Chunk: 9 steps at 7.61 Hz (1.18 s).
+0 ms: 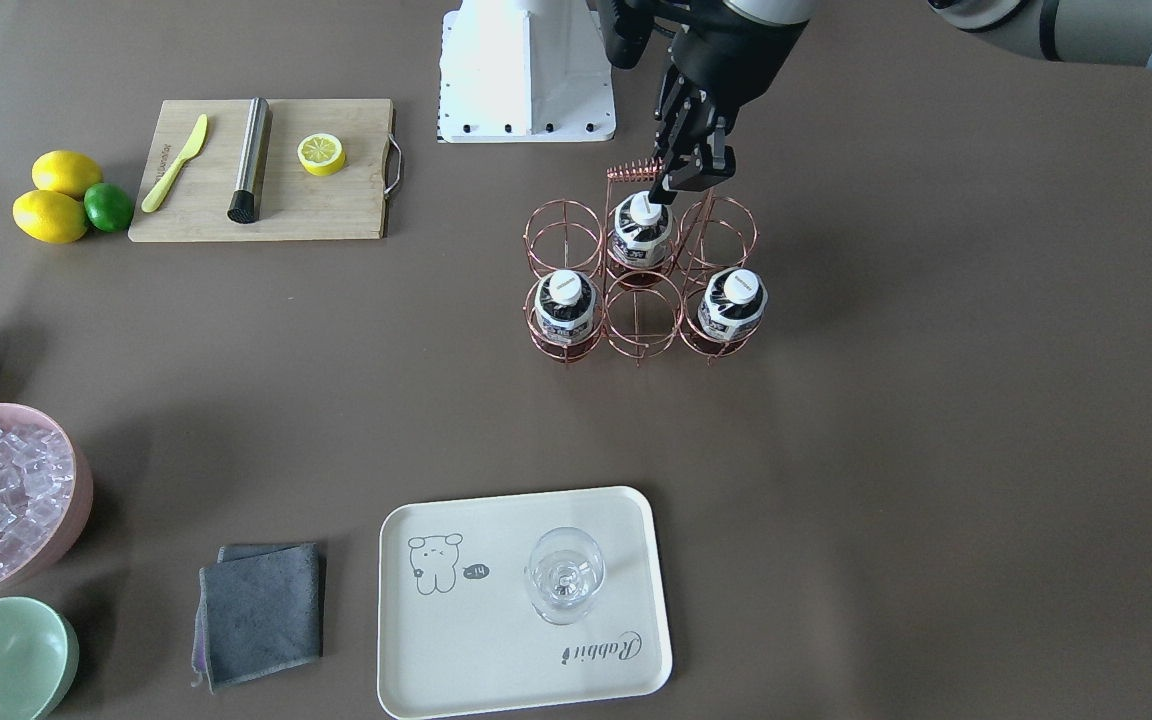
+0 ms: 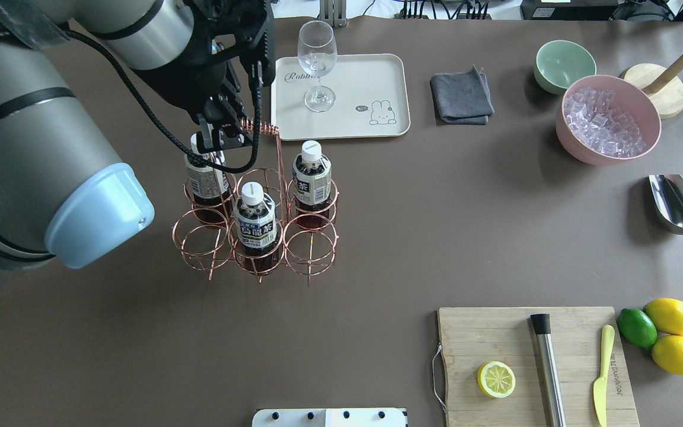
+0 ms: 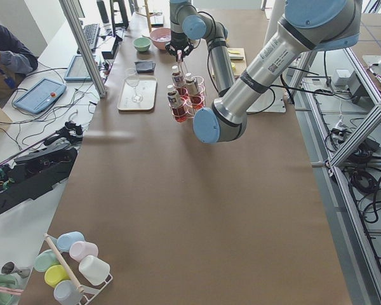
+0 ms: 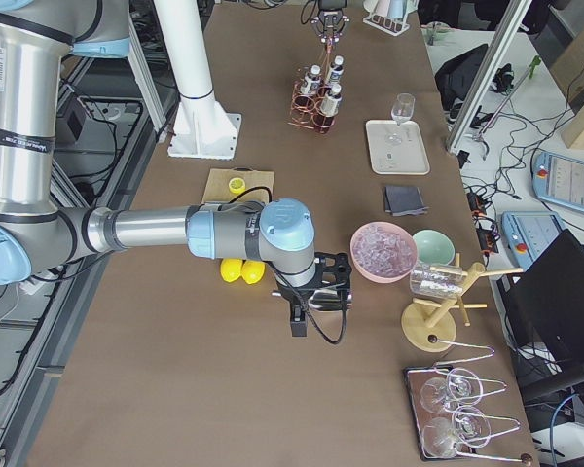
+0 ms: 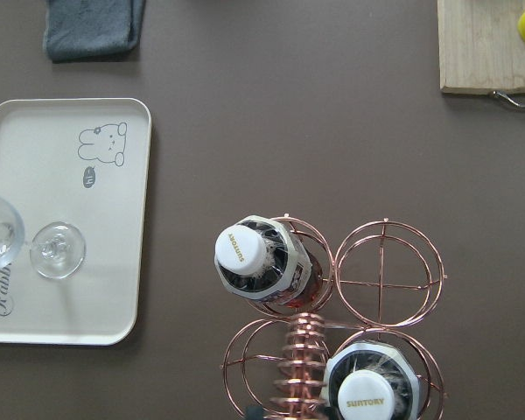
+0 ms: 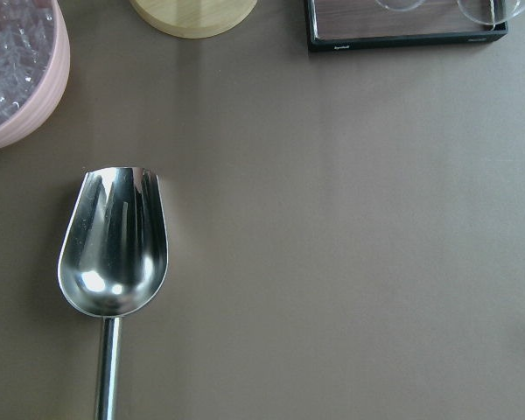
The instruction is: Take tea from basket to plate
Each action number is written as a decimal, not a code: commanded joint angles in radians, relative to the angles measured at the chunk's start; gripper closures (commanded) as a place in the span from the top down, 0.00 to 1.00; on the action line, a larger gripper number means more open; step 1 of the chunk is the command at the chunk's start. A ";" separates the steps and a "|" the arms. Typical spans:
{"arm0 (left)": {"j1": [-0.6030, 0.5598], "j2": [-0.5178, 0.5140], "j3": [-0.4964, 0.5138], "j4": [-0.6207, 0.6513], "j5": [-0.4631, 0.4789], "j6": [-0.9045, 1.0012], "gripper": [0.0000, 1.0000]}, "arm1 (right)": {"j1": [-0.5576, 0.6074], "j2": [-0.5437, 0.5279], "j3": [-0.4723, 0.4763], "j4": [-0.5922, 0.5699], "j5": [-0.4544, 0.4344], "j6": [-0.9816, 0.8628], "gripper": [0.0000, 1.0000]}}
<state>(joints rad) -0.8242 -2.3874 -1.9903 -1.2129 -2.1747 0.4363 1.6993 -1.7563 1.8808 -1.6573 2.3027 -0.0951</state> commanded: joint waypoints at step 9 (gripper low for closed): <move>0.208 -0.072 0.013 -0.001 0.170 -0.182 0.00 | -0.490 0.338 -0.061 0.477 0.051 0.196 1.00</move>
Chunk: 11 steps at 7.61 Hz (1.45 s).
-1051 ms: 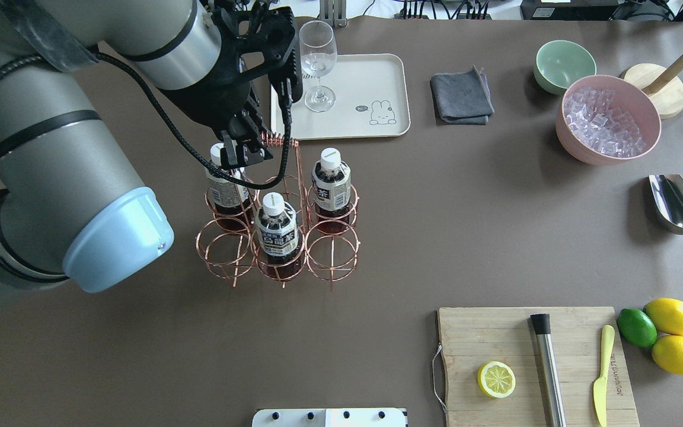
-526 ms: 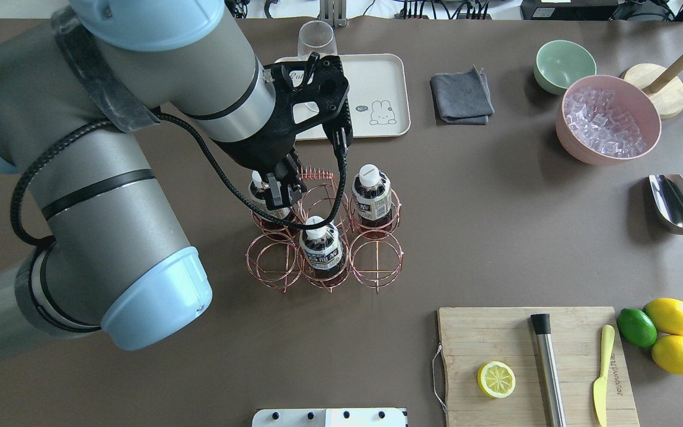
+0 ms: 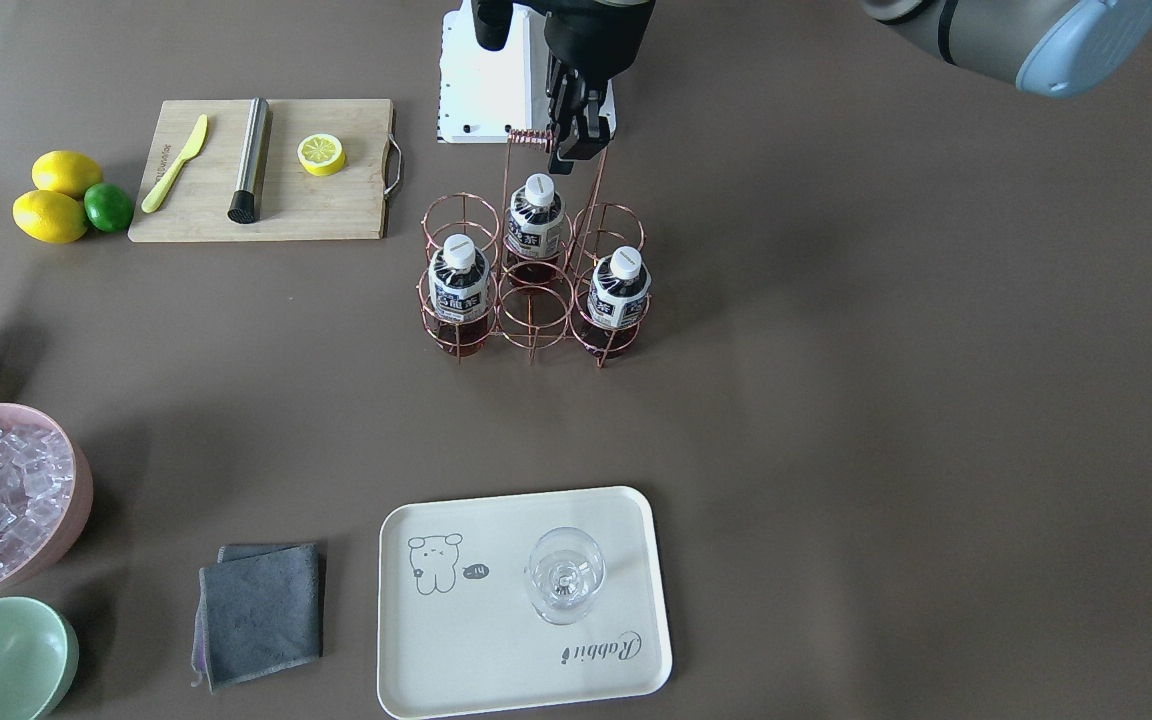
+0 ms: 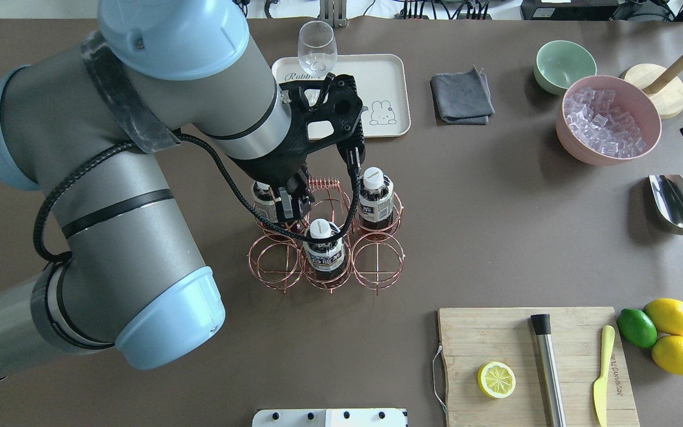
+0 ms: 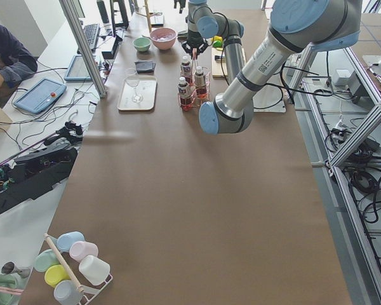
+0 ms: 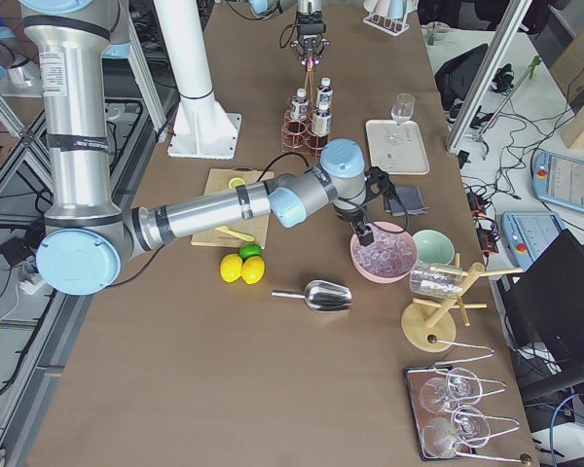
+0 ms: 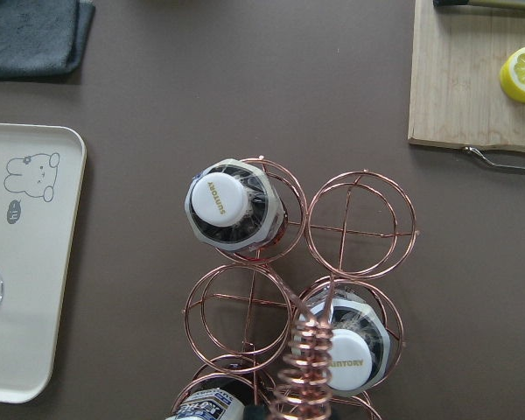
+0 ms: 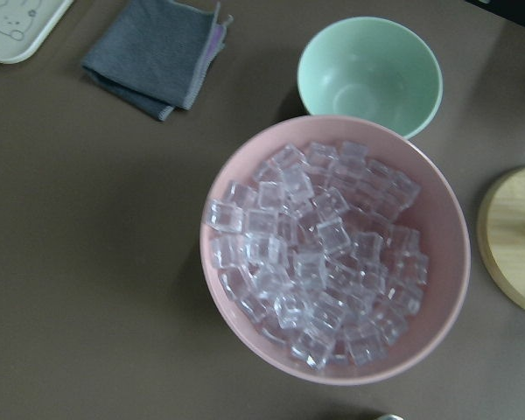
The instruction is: Take tea from basket to plate
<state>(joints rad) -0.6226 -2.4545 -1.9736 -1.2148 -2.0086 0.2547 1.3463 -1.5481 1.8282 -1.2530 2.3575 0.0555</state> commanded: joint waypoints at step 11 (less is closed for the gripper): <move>0.006 -0.008 -0.008 0.004 0.004 -0.002 0.00 | -0.665 0.292 0.006 0.736 -0.760 0.650 1.00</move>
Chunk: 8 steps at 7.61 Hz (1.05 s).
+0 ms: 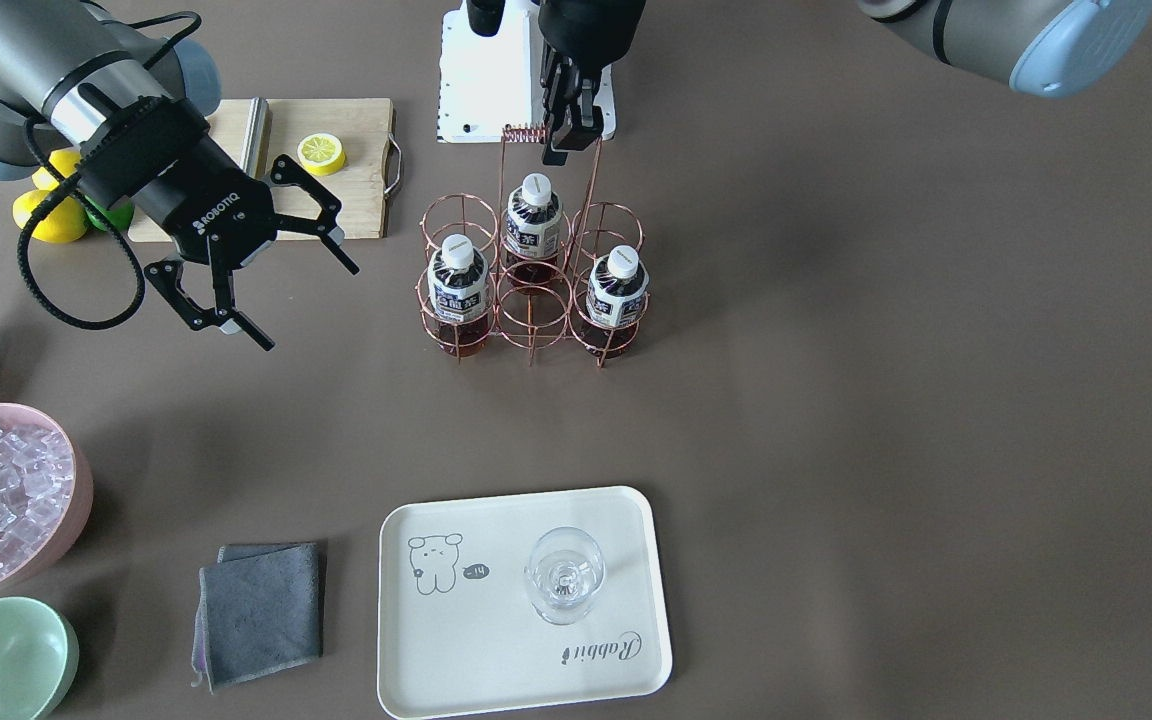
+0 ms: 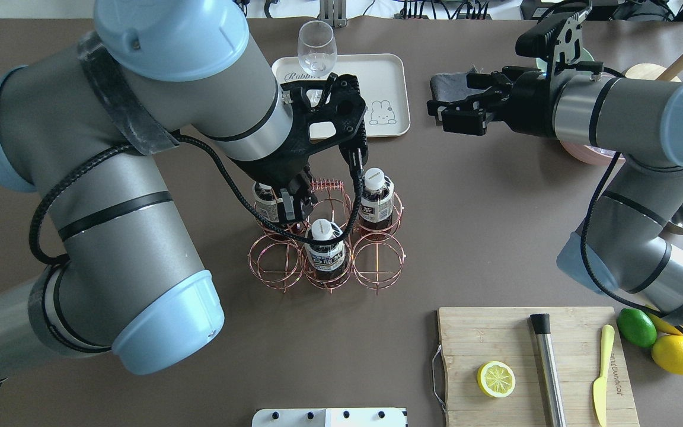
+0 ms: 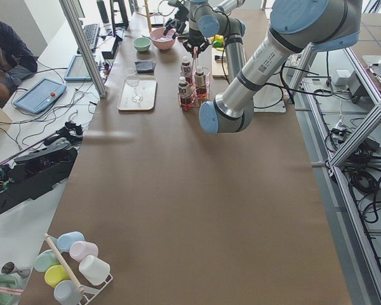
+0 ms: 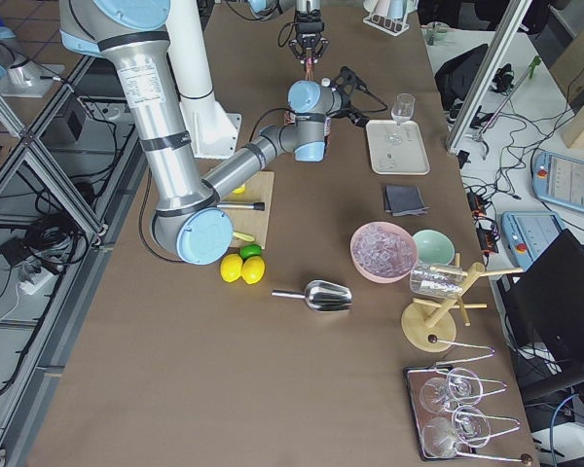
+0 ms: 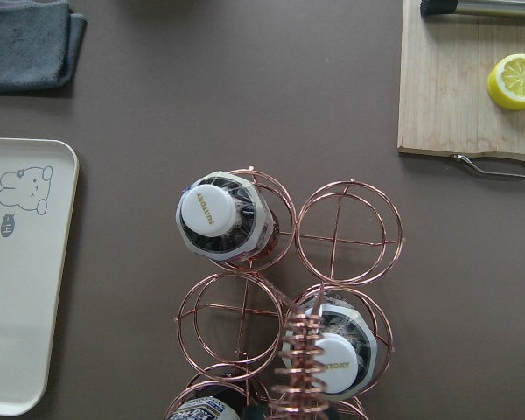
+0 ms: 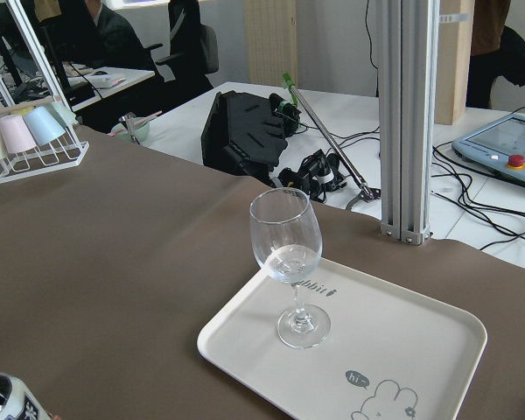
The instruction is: Take tea from basket to plate
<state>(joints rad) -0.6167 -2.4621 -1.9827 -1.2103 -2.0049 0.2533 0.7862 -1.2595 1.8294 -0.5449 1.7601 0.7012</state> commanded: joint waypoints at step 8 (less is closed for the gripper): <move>0.000 0.003 0.004 -0.002 0.015 0.000 0.00 | -0.347 0.026 0.111 -0.182 -0.443 0.067 1.00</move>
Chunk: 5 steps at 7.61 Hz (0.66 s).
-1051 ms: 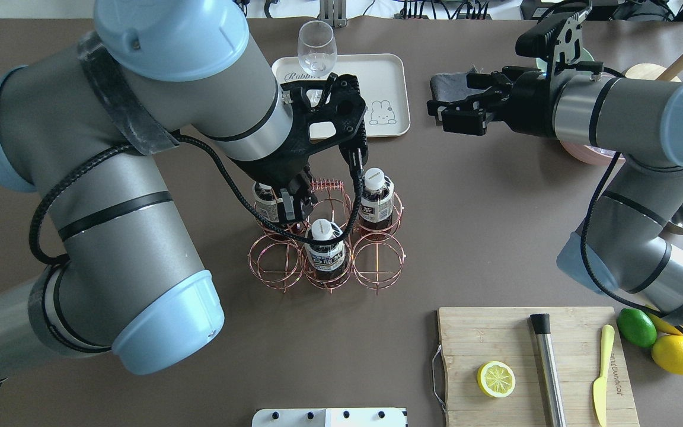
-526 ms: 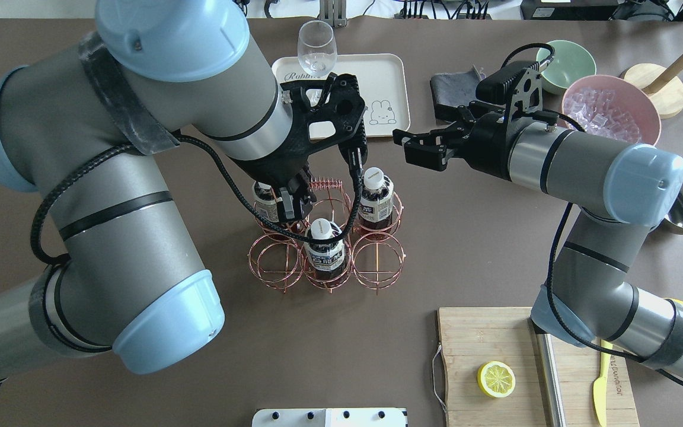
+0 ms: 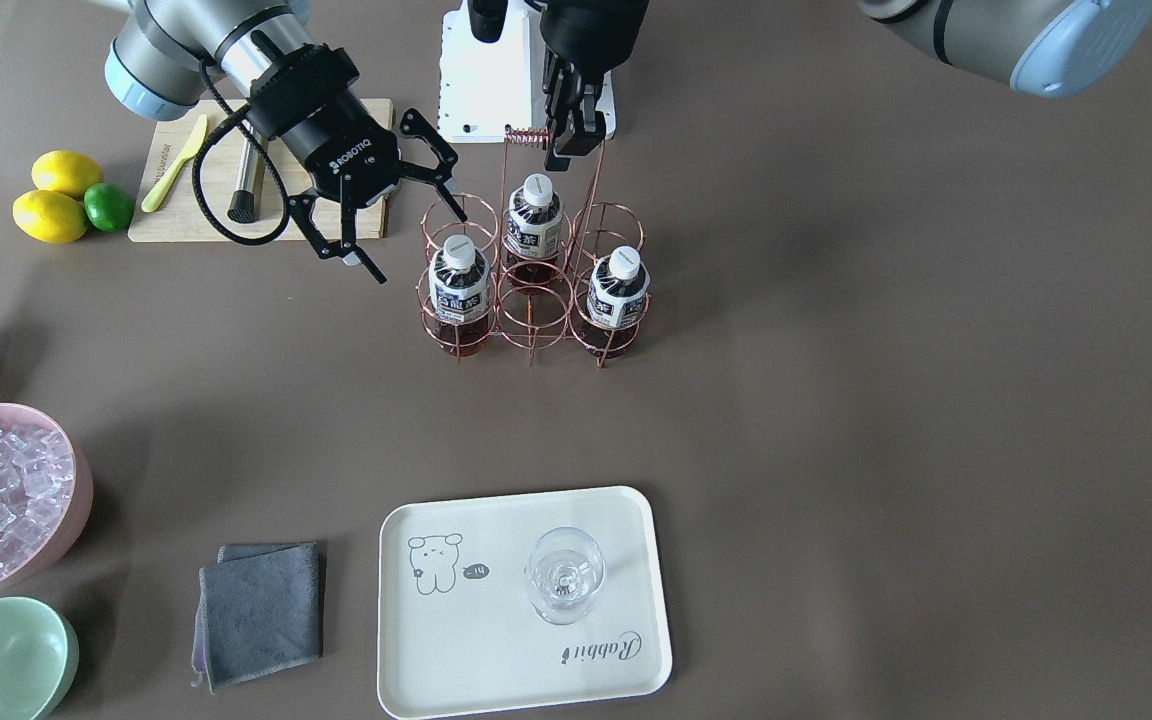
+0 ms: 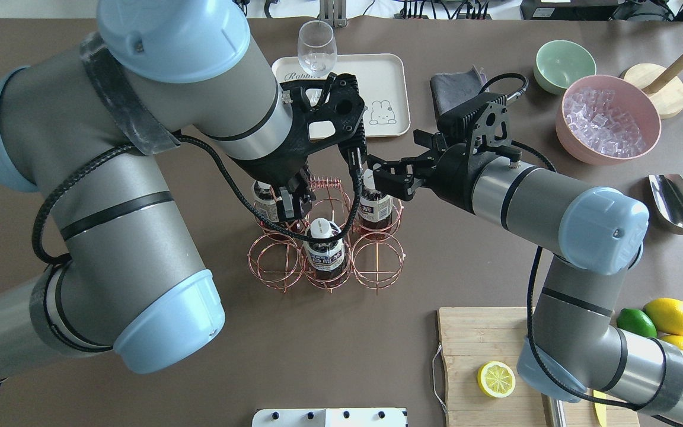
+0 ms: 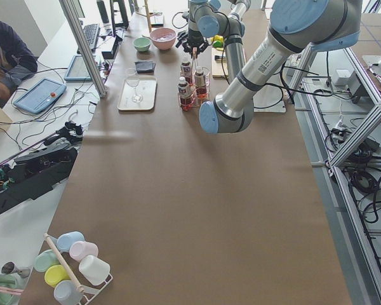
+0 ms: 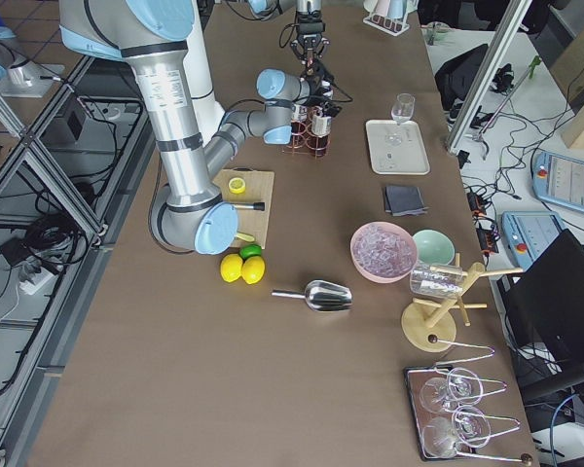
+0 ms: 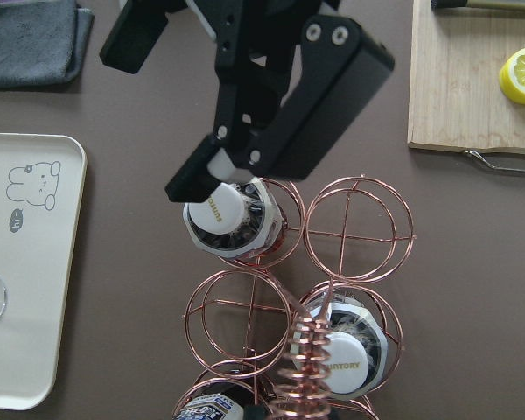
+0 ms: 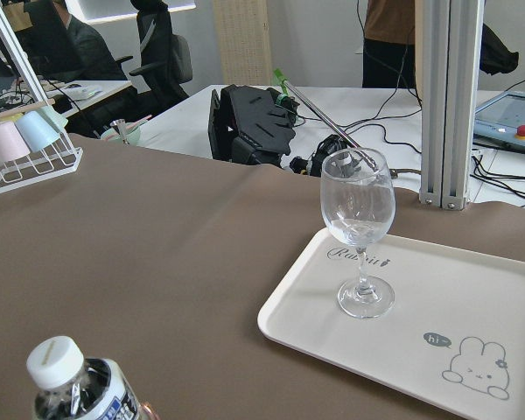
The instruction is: Take tea from basket to plate
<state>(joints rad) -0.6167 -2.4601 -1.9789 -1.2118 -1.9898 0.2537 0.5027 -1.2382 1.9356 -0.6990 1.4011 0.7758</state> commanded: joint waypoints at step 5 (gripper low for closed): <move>0.000 0.000 0.003 0.000 0.014 0.001 0.00 | -0.105 -0.001 -0.003 -0.045 -0.116 -0.032 0.89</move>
<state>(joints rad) -0.6167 -2.4605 -1.9768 -1.2119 -1.9868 0.2538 0.4073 -1.2350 1.9356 -0.7432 1.2947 0.7563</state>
